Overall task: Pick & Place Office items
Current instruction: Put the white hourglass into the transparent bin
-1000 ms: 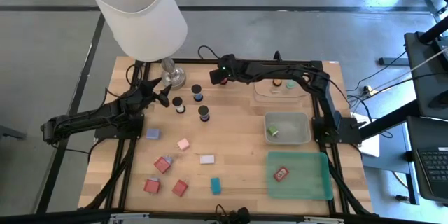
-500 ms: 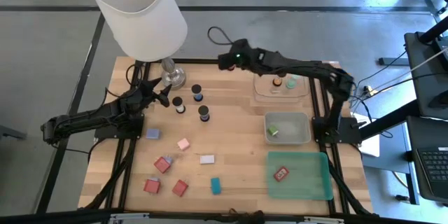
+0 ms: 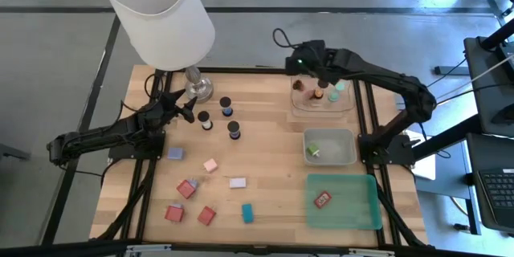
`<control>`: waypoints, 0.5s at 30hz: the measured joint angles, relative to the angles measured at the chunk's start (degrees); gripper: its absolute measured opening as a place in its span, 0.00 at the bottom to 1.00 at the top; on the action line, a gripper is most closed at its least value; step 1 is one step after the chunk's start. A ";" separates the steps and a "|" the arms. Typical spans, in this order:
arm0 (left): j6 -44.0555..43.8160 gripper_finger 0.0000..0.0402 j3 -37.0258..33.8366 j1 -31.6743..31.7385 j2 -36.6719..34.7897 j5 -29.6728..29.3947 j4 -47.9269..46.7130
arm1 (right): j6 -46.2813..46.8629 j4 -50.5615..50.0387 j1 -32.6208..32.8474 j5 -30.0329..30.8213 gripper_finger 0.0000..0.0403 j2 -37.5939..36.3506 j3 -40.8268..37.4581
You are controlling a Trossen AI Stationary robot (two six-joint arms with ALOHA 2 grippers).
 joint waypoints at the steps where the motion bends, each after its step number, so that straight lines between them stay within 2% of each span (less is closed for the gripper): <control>1: 0.00 0.74 0.00 -0.01 0.00 -0.02 0.00 | 1.33 -1.52 0.00 0.35 0.57 -0.14 0.00; 6: -0.02 0.74 0.02 0.00 0.00 -0.07 0.00 | 6.13 -6.43 1.10 4.23 0.54 -0.15 -0.02; 11: 0.00 0.74 0.01 -0.02 0.00 -0.11 -0.01 | 7.13 -7.00 2.51 7.56 0.54 -0.13 -0.02; 15: 0.00 0.74 0.02 0.00 0.00 -0.13 0.00 | 7.42 -7.00 2.64 8.02 0.54 -0.12 -0.02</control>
